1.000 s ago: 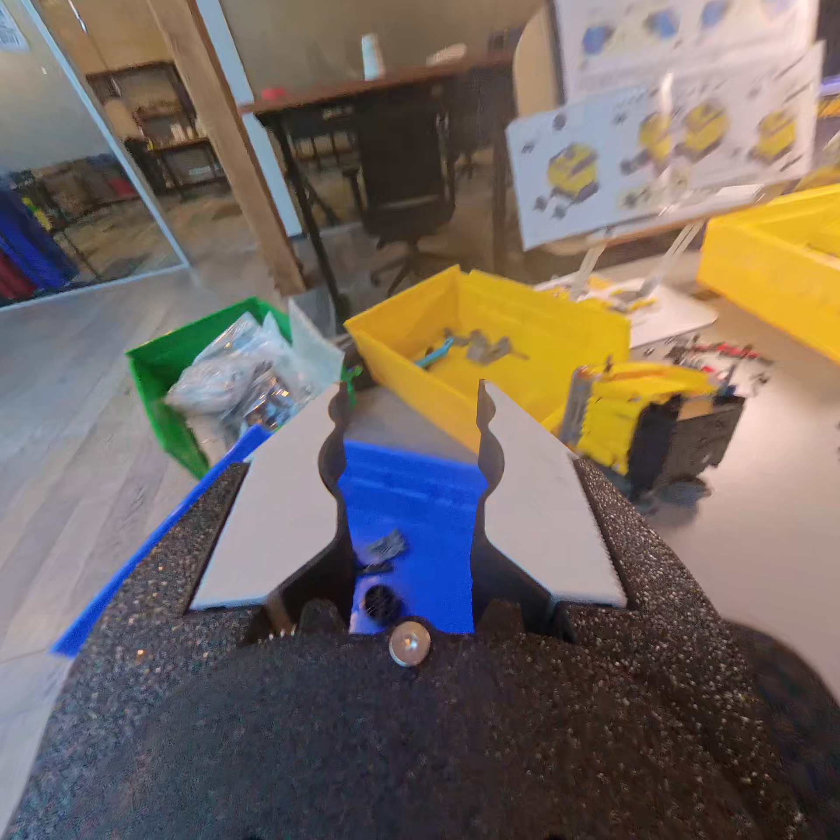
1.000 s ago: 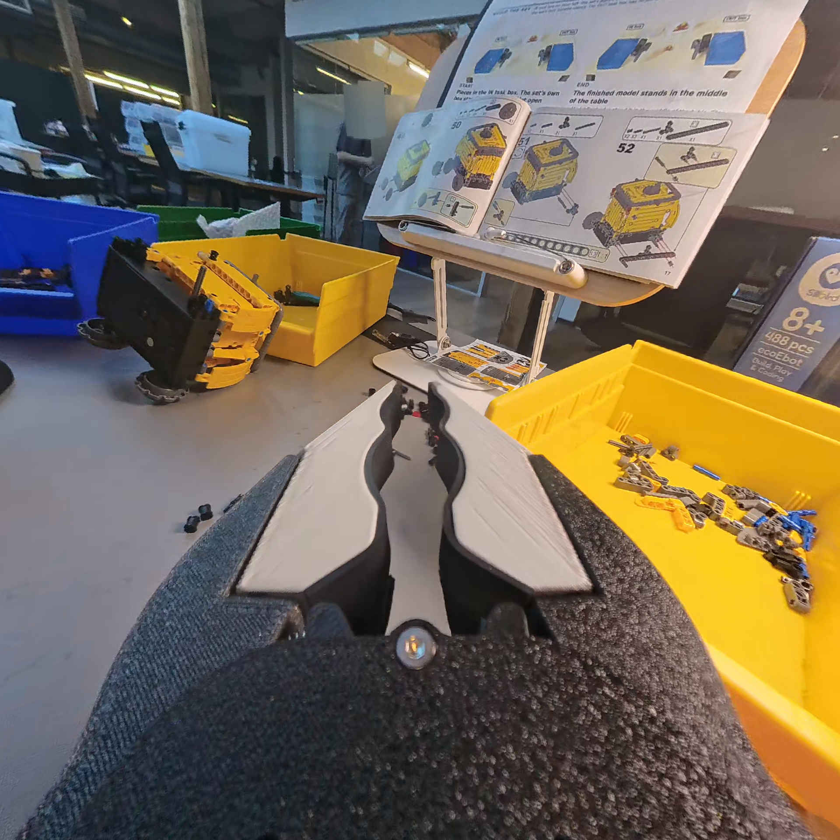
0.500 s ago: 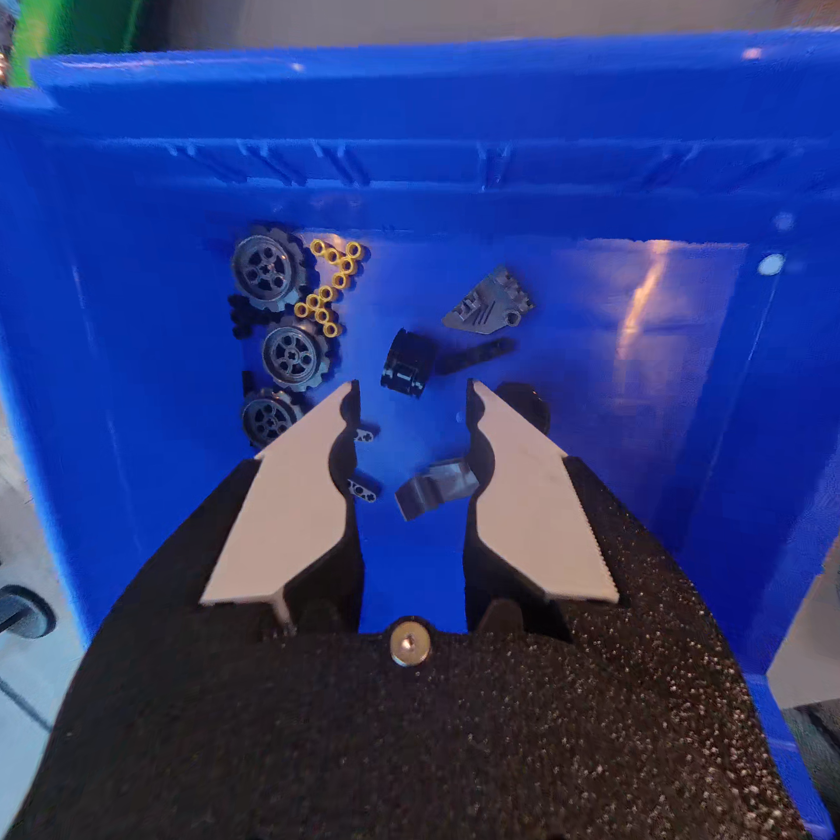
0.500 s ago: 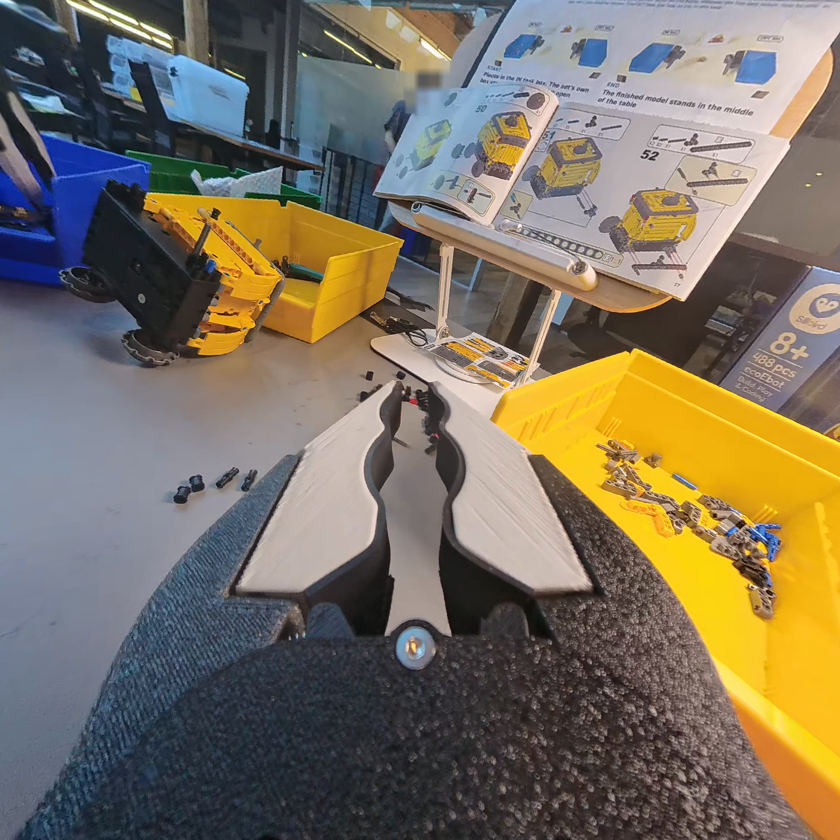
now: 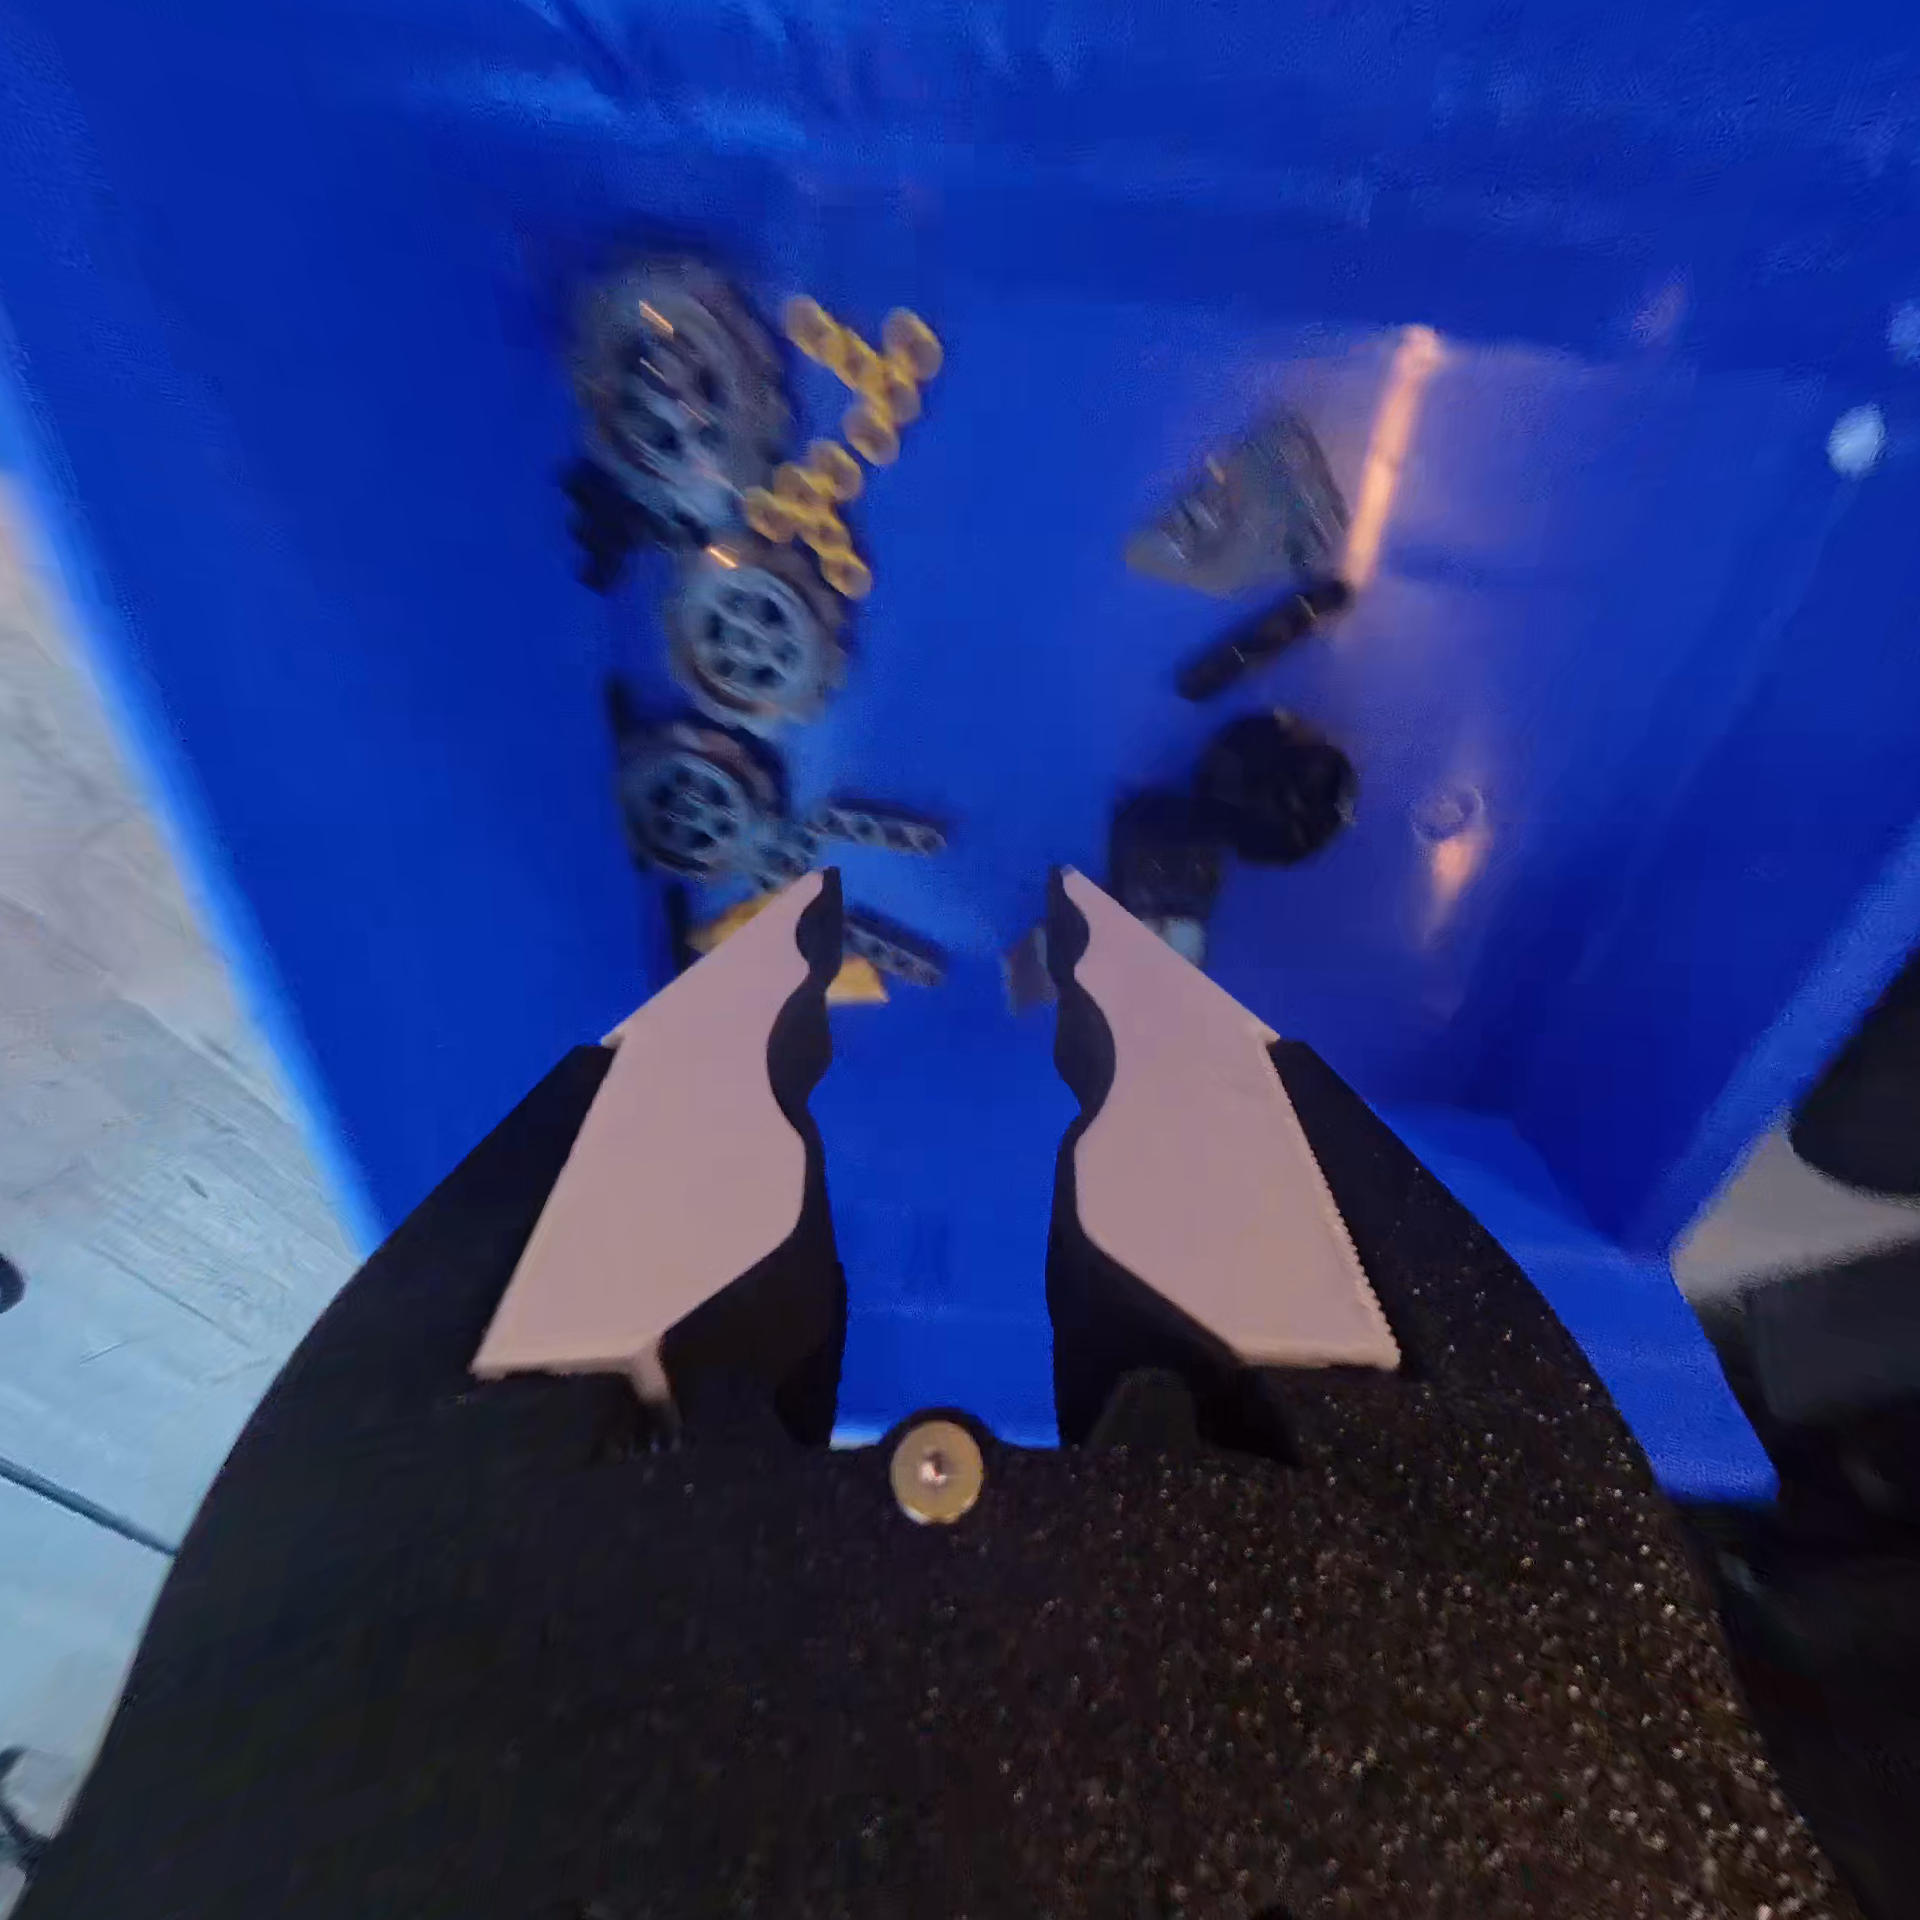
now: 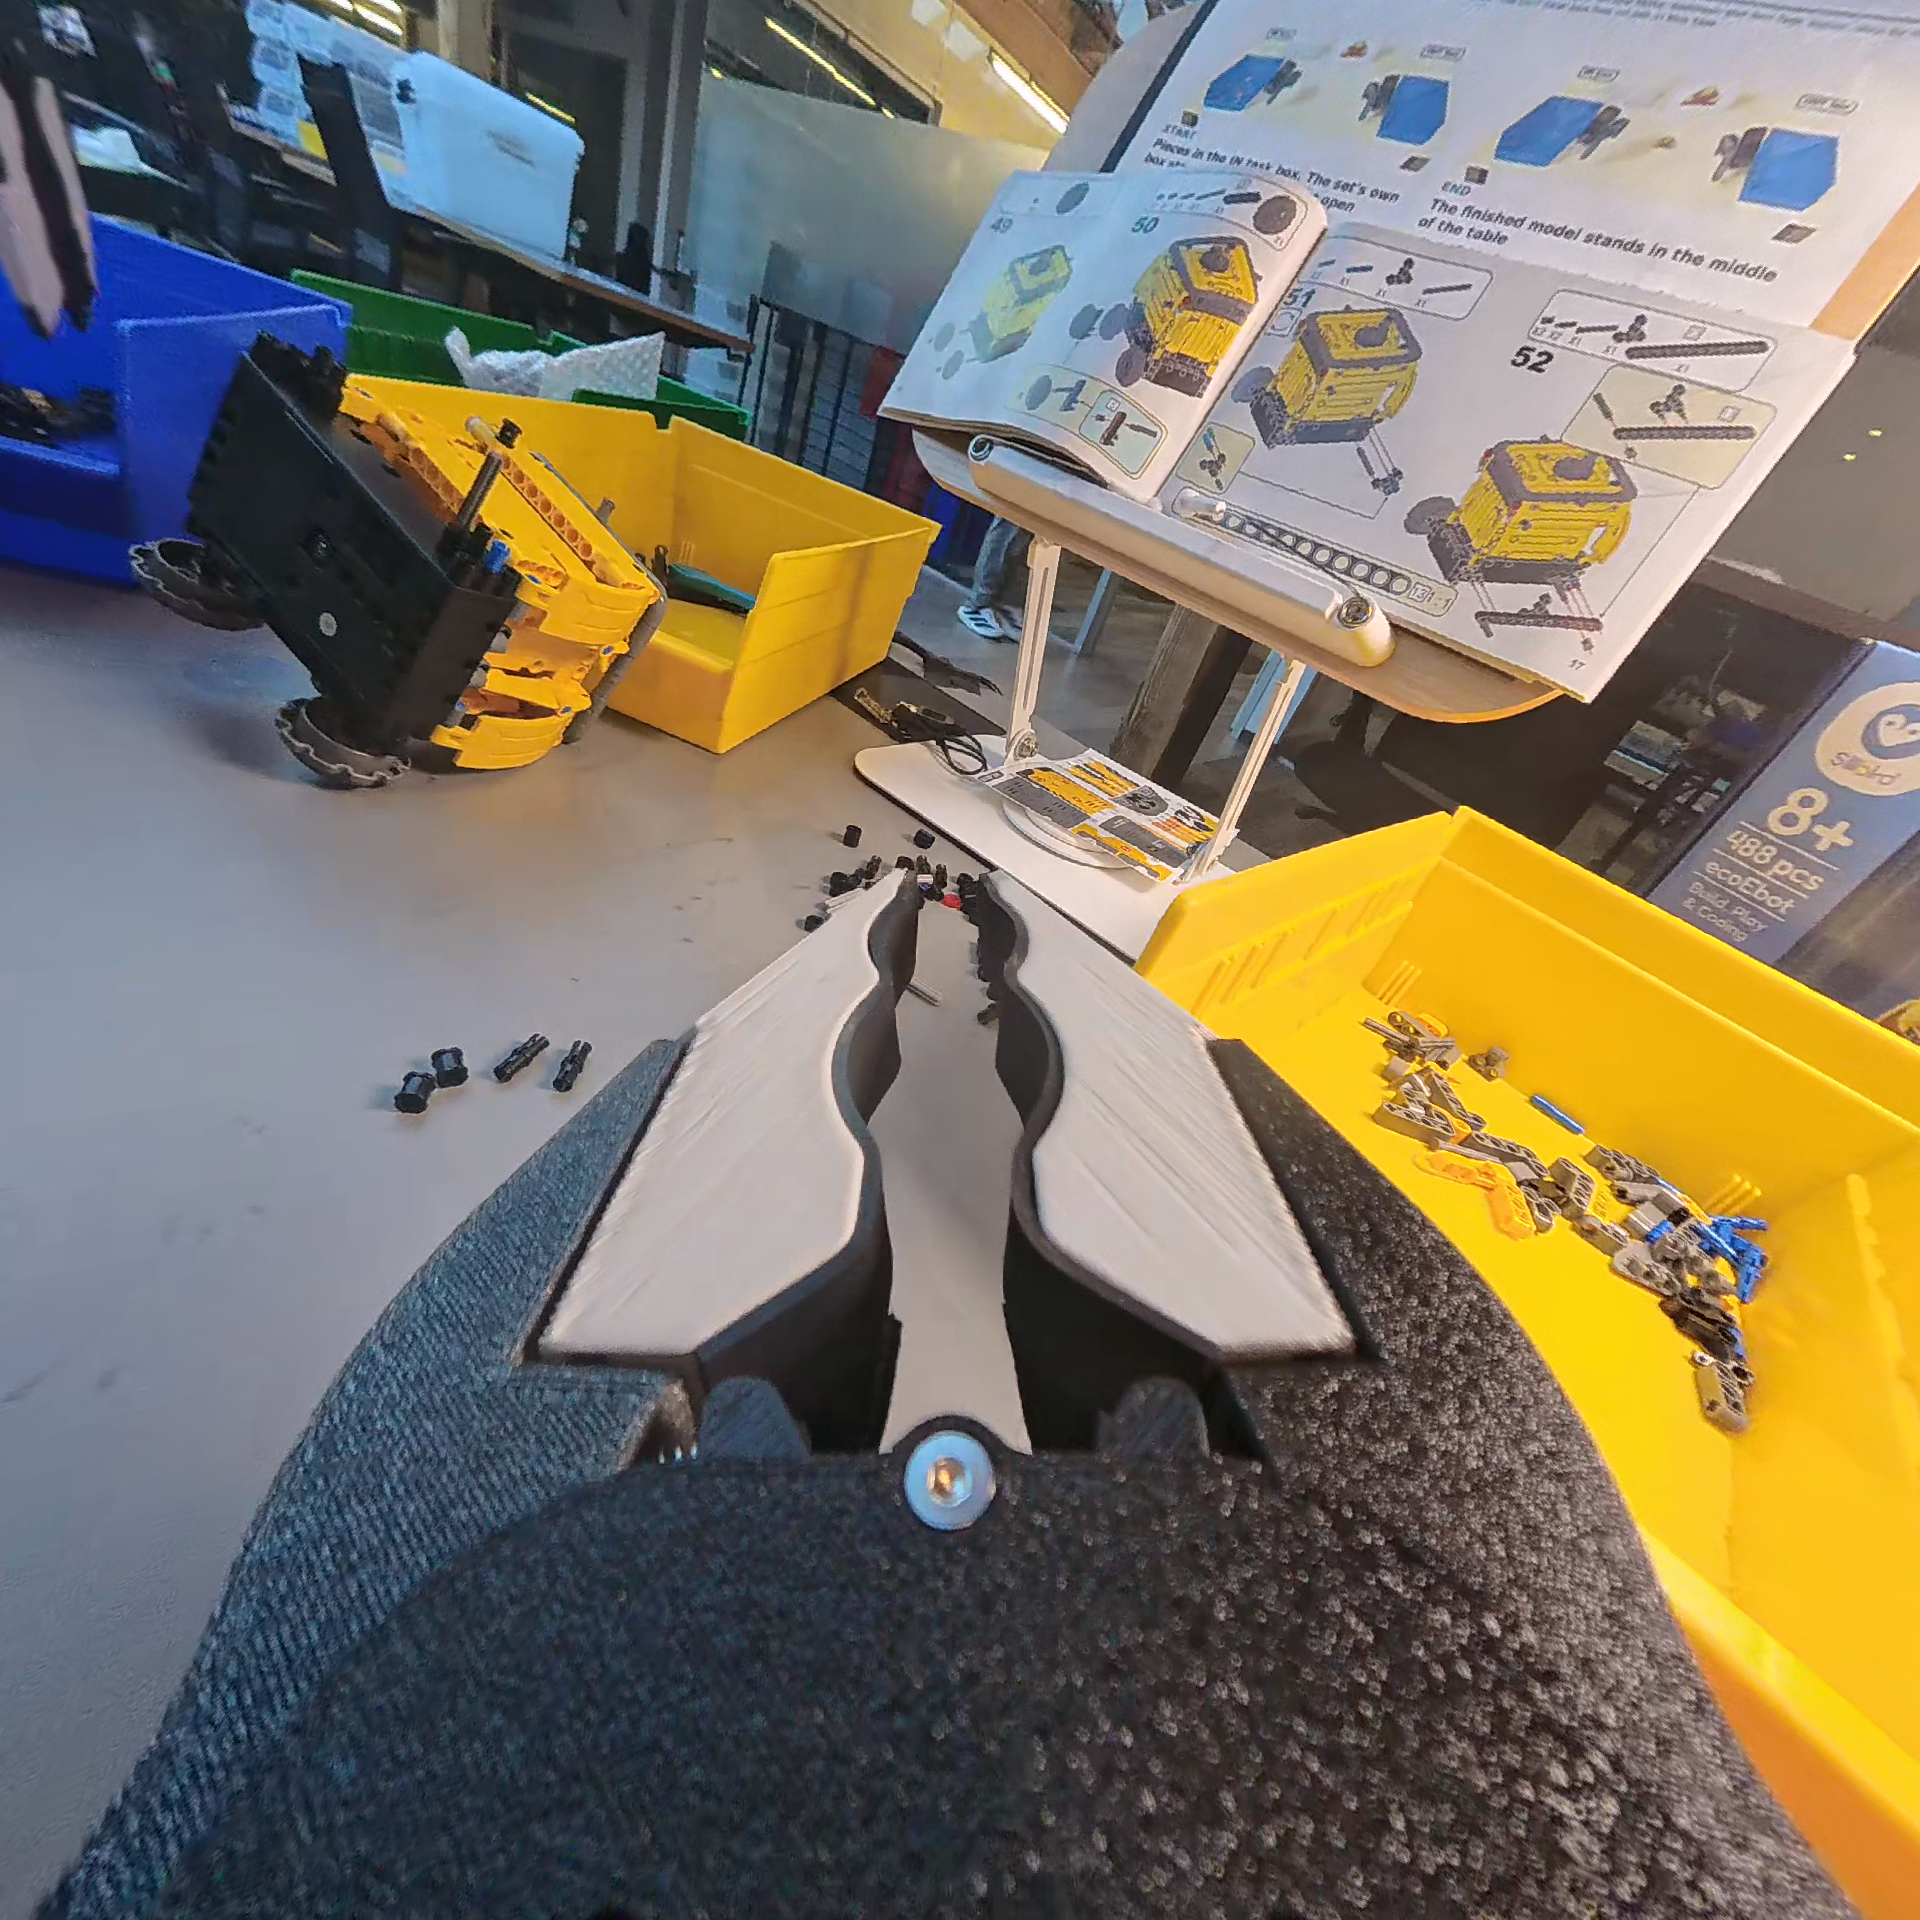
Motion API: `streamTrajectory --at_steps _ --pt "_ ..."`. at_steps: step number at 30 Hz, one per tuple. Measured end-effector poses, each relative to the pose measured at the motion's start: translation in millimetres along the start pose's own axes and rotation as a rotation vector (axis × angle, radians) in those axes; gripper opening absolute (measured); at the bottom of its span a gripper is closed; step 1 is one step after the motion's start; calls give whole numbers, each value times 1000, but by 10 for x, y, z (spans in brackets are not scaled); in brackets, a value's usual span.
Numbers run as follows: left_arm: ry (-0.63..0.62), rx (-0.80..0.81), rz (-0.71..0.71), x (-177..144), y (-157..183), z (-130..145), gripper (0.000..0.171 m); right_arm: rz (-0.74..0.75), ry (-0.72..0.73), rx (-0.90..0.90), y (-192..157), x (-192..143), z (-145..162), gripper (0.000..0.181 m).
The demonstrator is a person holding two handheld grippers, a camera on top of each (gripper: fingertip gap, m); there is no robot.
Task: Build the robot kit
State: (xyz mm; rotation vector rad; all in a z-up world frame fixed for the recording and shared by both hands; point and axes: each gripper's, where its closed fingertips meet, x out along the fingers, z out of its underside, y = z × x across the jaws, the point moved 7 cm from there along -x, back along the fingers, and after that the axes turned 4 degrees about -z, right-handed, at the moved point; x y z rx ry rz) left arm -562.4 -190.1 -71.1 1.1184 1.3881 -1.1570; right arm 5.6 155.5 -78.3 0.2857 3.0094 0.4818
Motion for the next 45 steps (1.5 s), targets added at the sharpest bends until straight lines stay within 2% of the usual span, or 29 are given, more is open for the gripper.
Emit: streamTrajectory --at_steps 2,4,6,10,15,19,24,26,32,36,40,45 --pt "121 -86 -105 17 -162 -178 40 5 1 1 8 -1 2 11" --pt "172 -158 -199 108 -268 -279 38 8 -1 6 12 1 11 11" --pt "183 -247 -261 227 -340 -319 30 12 0 5 12 -1 12 11" --pt "221 -351 -295 371 -385 -346 9 12 1 2 7 -4 8 10" --pt "193 -391 -250 555 -342 -334 14 8 1 3 3 -4 7 11" --pt "188 -366 -211 555 -280 -353 0 6 -2 1 -6 -5 6 11" --pt "89 -299 -24 492 -130 -273 1 3 -2 -8 -19 -5 -3 11" --pt "60 -290 51 456 -74 -232 11 2 -4 -11 -22 -4 -3 11" --pt "149 -330 -28 295 -213 -222 34 -1 -8 -4 -15 2 13 11" --pt "119 -291 9 372 -154 -222 41 2 -6 -5 -13 2 11 11" --pt "67 -255 23 477 -95 -220 37 3 -8 -6 -15 4 12 11" --pt "44 -243 42 503 -96 -209 23 3 -8 -3 -11 3 13 11"
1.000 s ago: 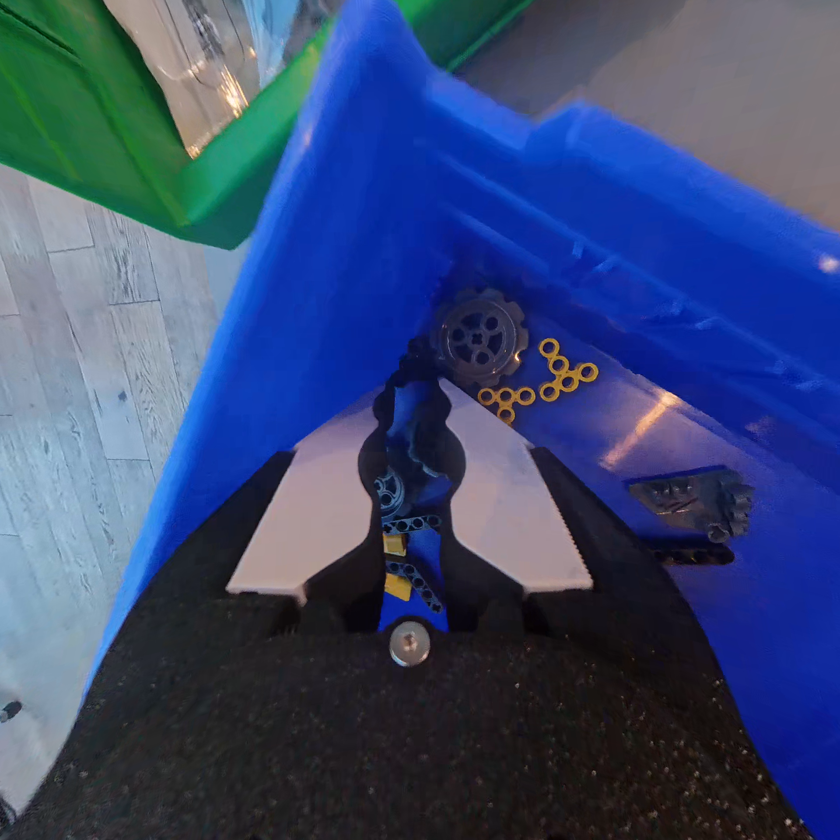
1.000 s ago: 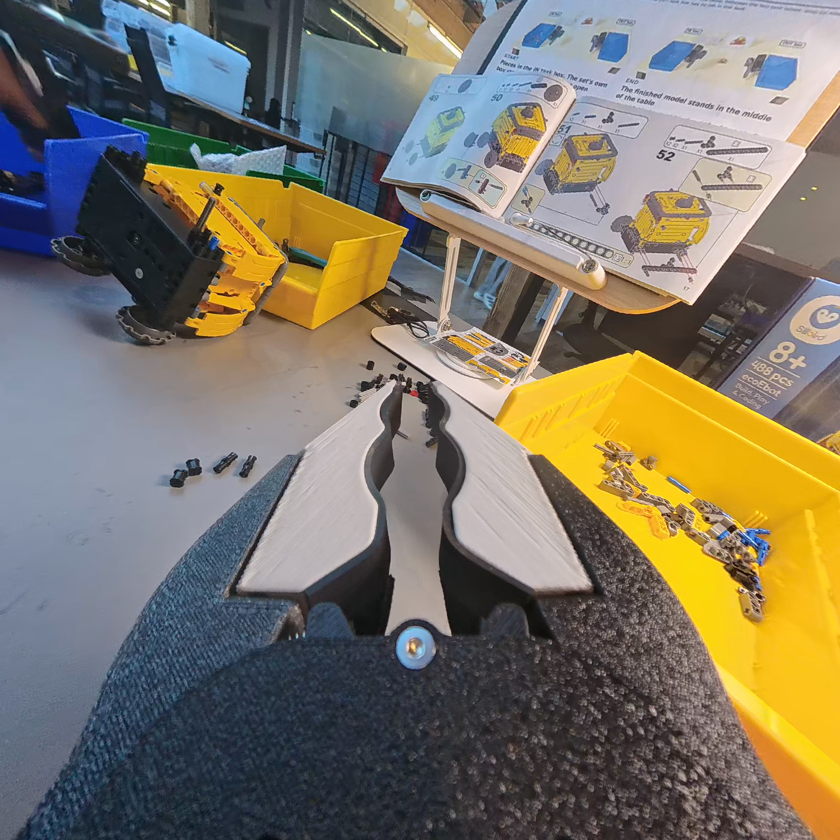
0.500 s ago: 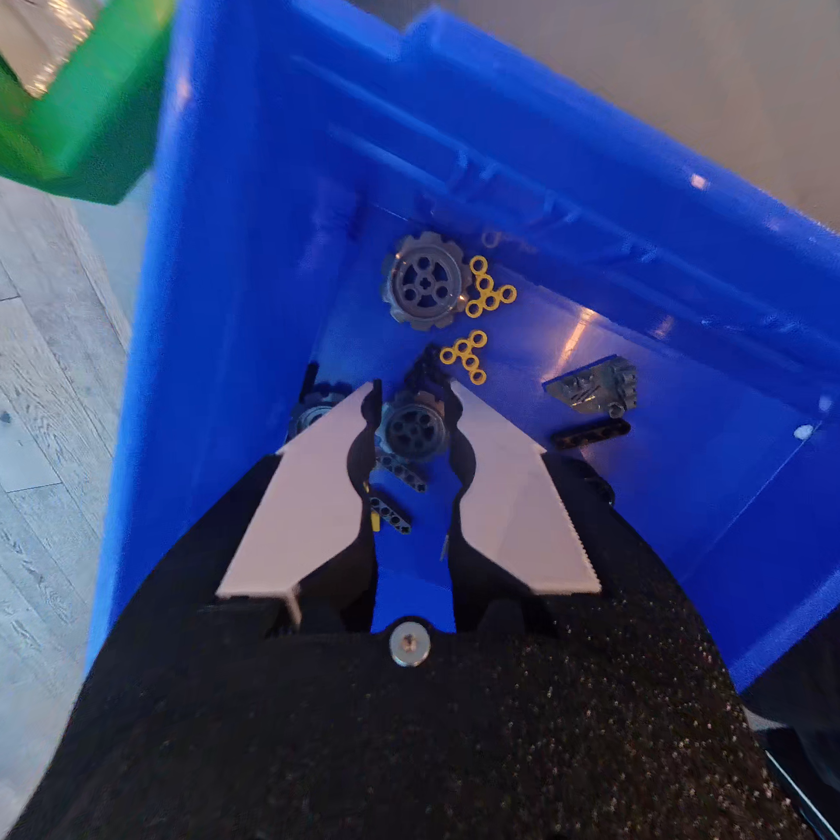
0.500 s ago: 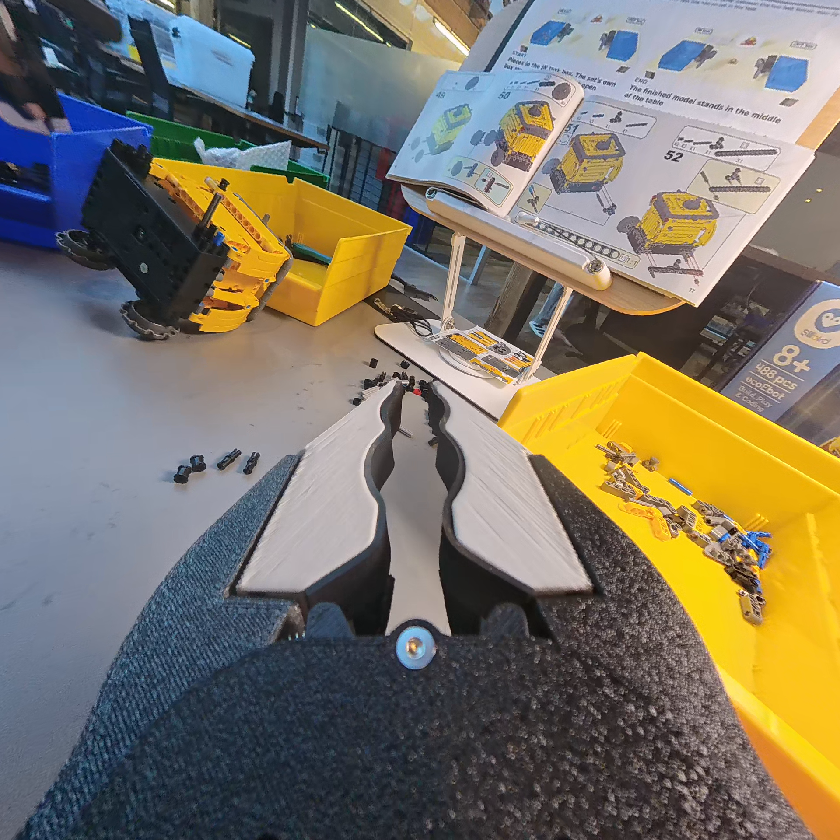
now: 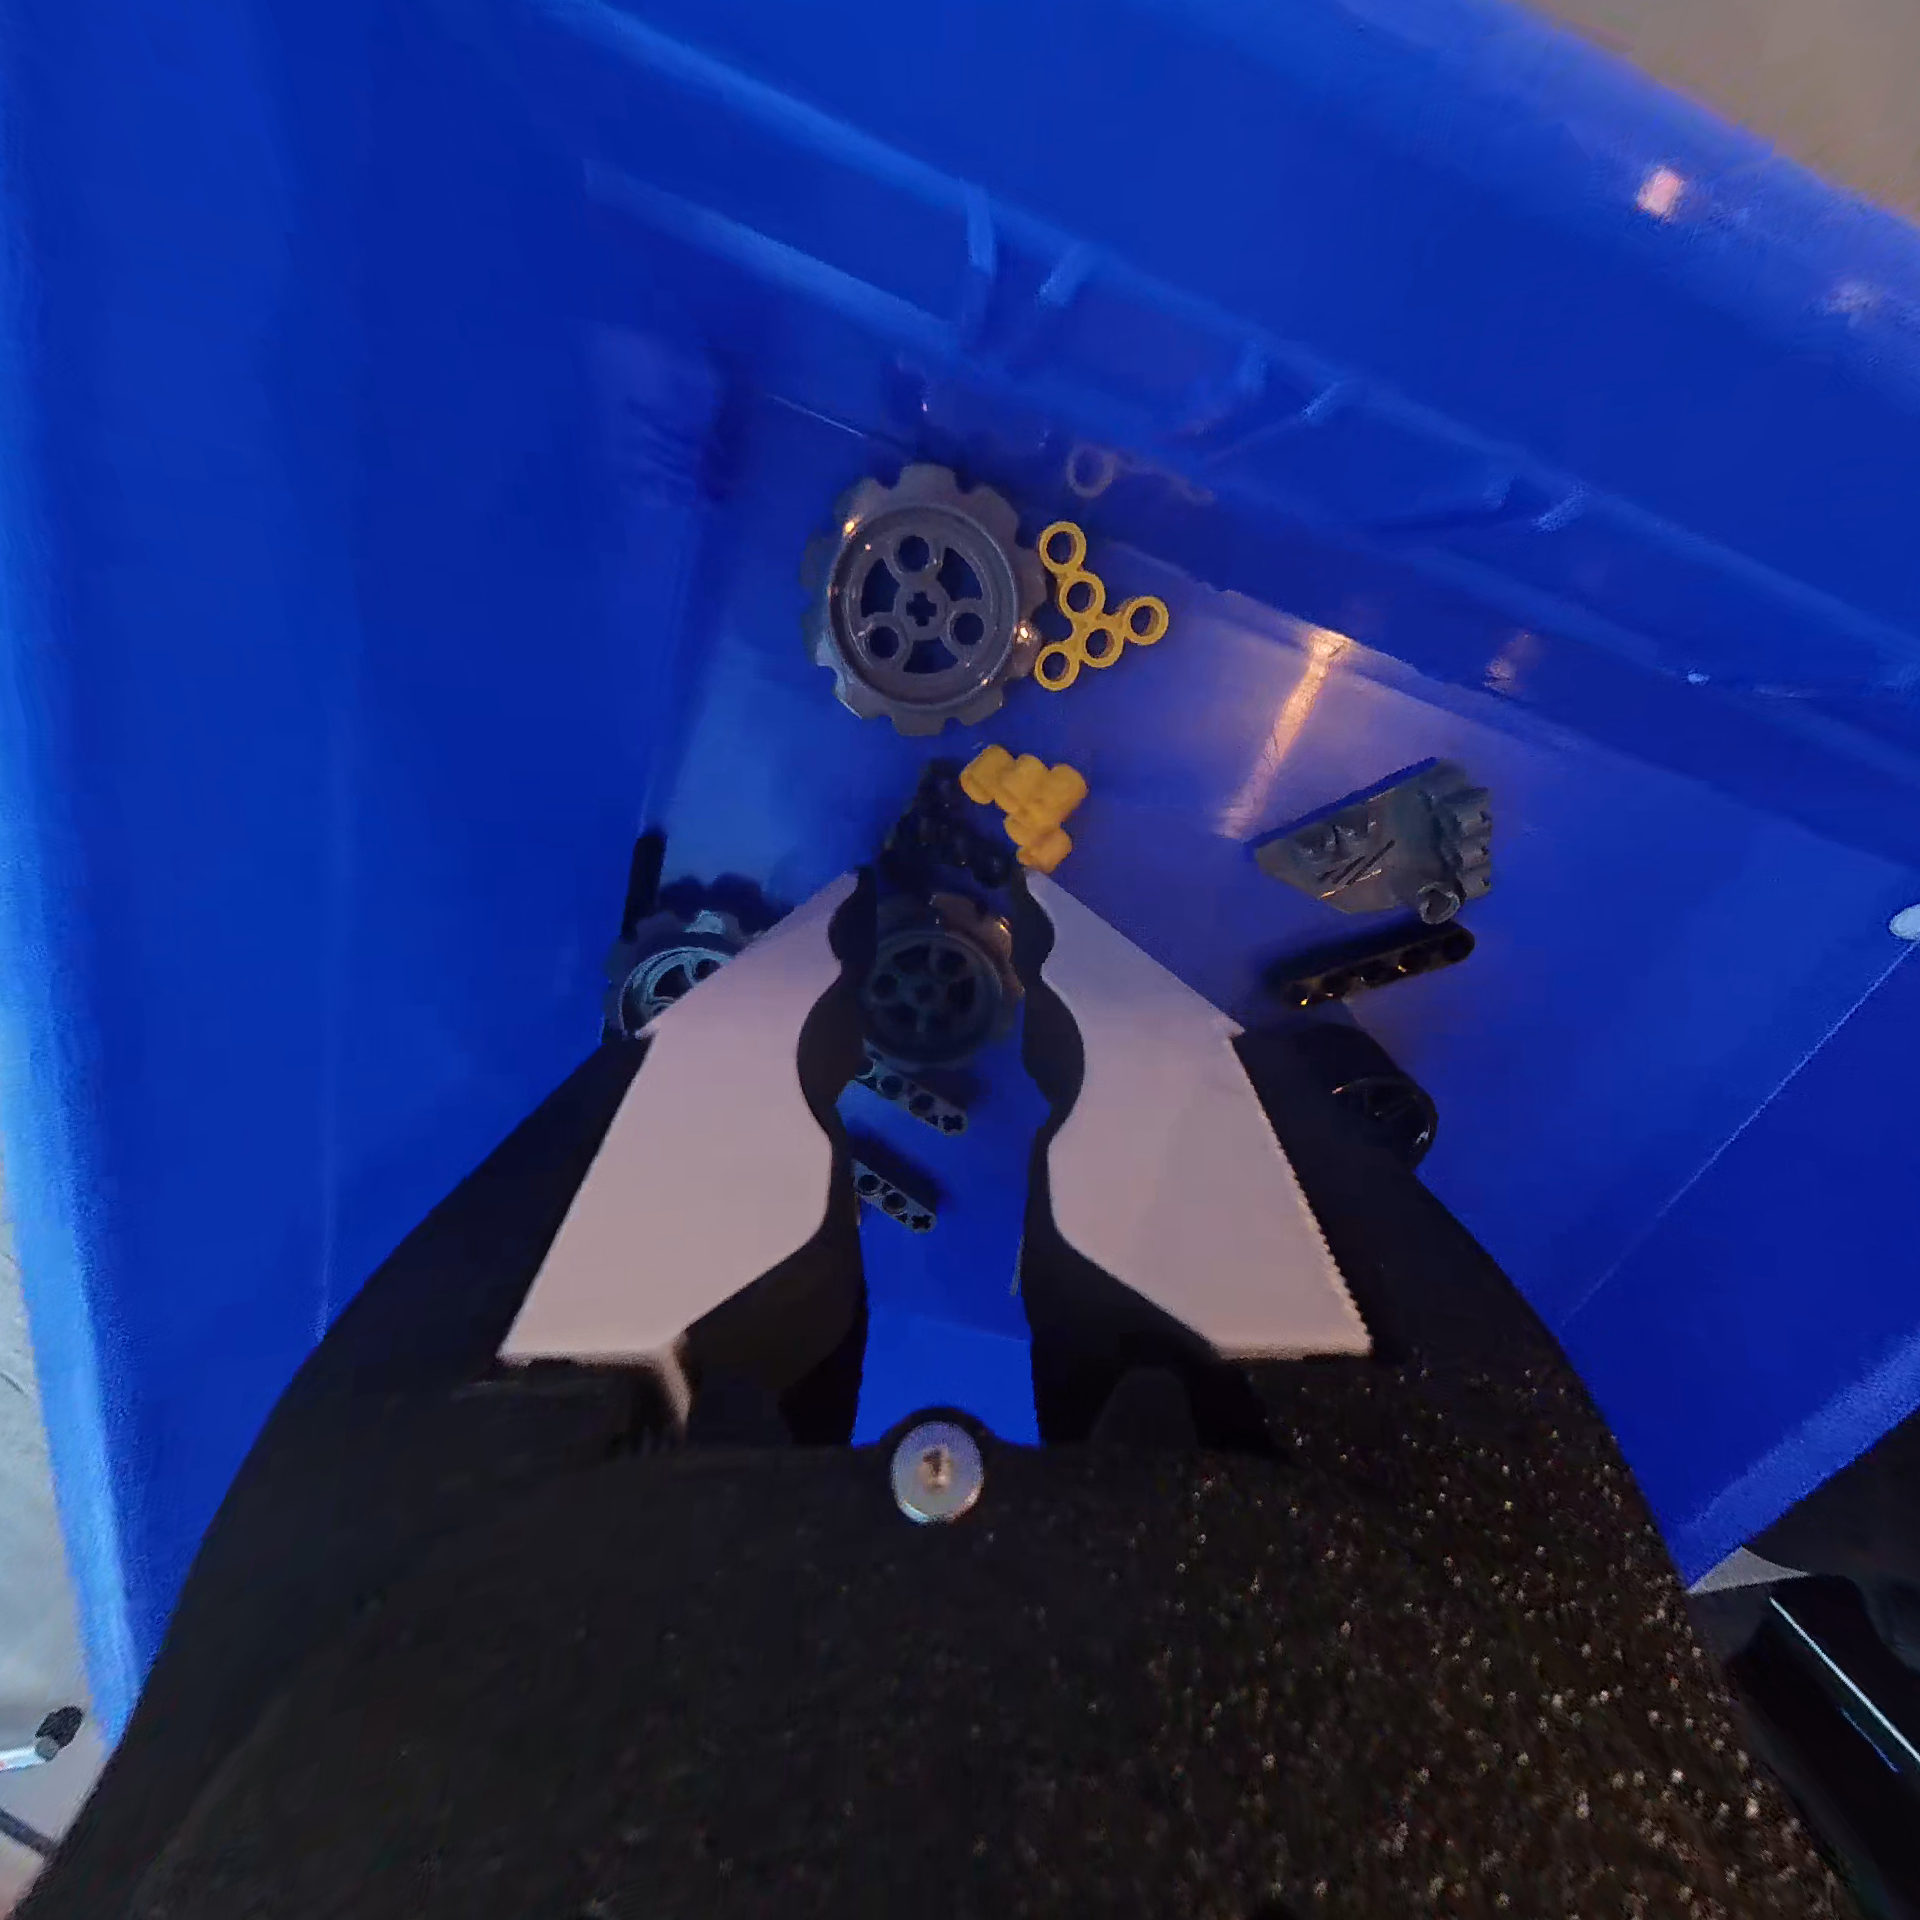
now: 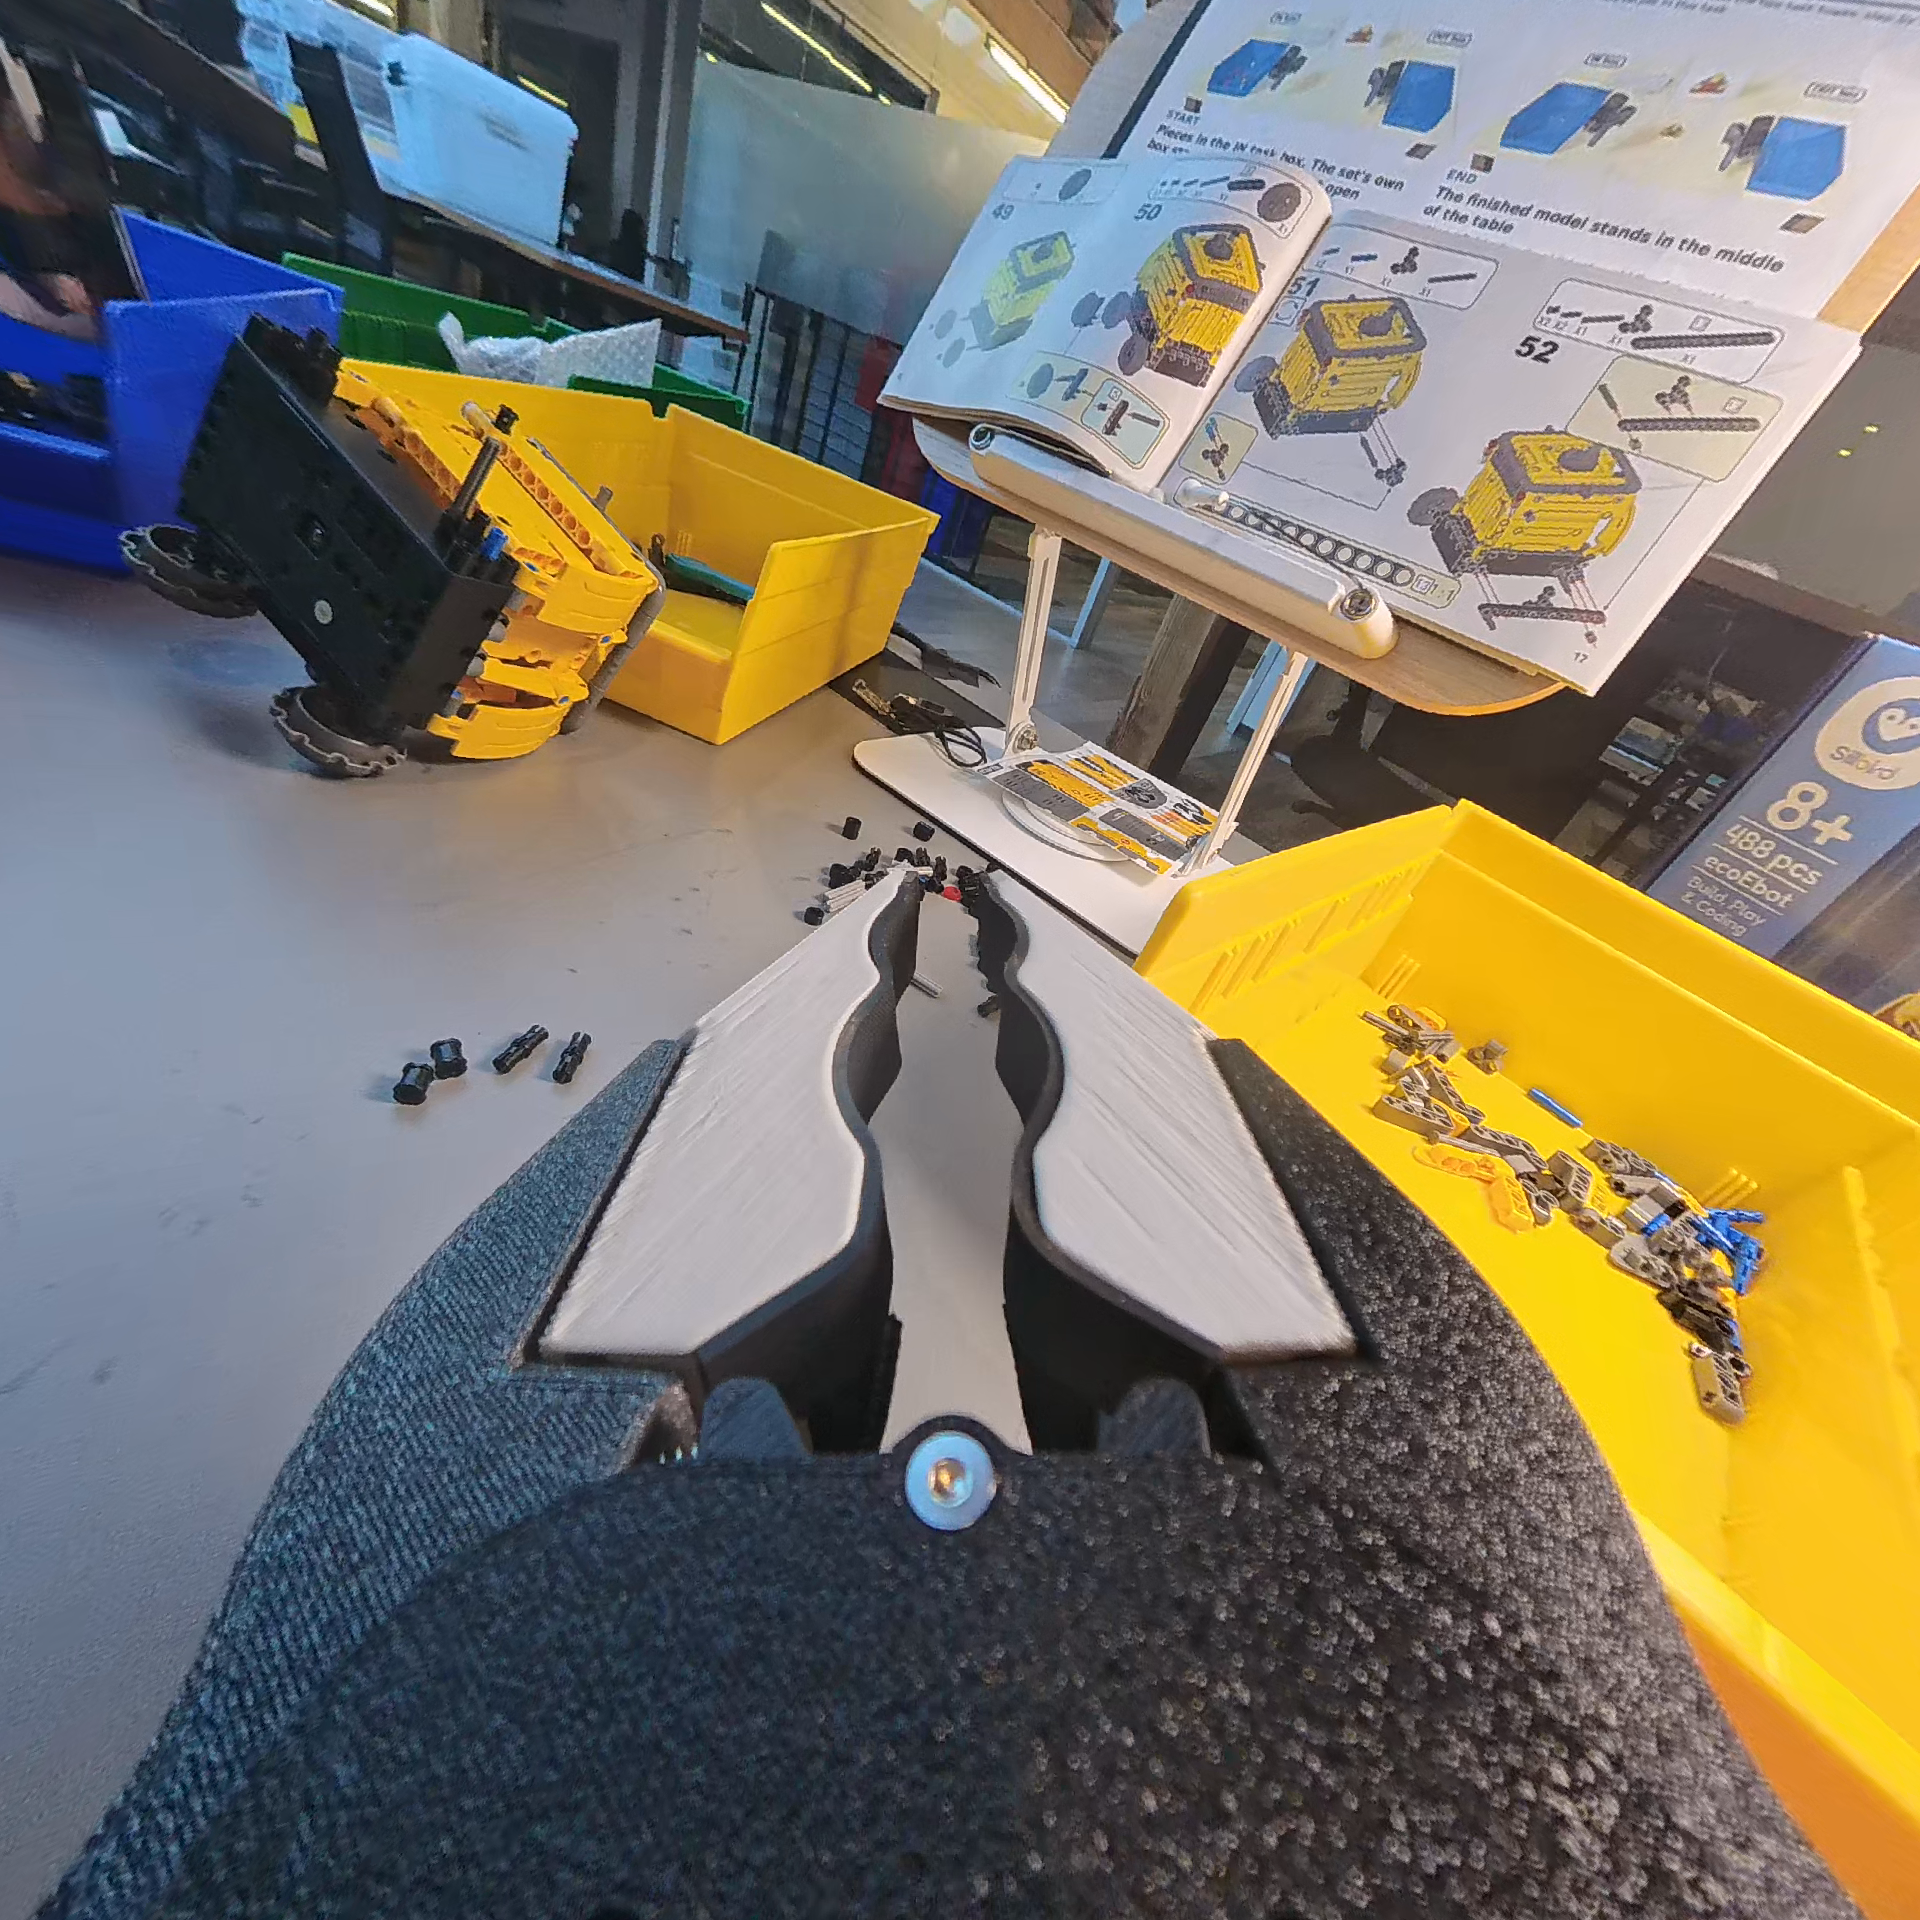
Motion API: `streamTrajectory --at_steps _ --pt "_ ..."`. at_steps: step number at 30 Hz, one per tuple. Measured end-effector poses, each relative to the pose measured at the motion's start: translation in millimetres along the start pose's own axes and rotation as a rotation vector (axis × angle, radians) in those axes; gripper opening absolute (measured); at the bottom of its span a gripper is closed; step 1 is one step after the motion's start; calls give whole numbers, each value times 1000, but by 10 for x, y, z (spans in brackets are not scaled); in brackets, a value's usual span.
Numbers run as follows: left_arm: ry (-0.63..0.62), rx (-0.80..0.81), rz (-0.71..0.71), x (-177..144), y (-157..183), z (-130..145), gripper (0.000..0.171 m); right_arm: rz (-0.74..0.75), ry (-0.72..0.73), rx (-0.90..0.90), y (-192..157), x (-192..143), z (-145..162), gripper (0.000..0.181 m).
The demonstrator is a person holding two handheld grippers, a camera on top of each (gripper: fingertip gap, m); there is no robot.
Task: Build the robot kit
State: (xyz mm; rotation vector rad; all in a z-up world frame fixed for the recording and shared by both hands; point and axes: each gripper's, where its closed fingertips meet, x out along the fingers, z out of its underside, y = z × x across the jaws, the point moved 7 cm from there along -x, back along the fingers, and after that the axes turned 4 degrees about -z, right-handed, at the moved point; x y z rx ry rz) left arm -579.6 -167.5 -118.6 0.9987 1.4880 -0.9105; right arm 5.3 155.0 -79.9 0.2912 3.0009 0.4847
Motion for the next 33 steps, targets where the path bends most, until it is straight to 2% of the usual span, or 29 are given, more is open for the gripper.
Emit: streamTrajectory --at_steps 8,11,15,18,20,23,29,33 --pt "-20 22 2 27 -5 13 23 0 -1 -5 -5 2 -1 11" --pt "-13 50 -33 -68 -25 25 23 5 3 -4 1 -6 -10 11" --pt "123 76 -75 -557 -11 -9 22 11 13 -6 9 -15 -35 11" --pt "271 131 -79 -1028 175 -25 22 10 16 -8 2 -14 -42 11" --pt "357 207 -62 -1276 471 -10 22 10 13 -10 -4 -11 -45 13" --pt "424 387 23 -1380 1219 71 23 11 11 -11 -8 -8 -51 16" --pt "436 749 201 -902 2881 305 23 15 -5 27 13 -4 -26 20" --pt "463 847 330 -548 3579 298 23 17 -6 21 23 -14 -31 21"
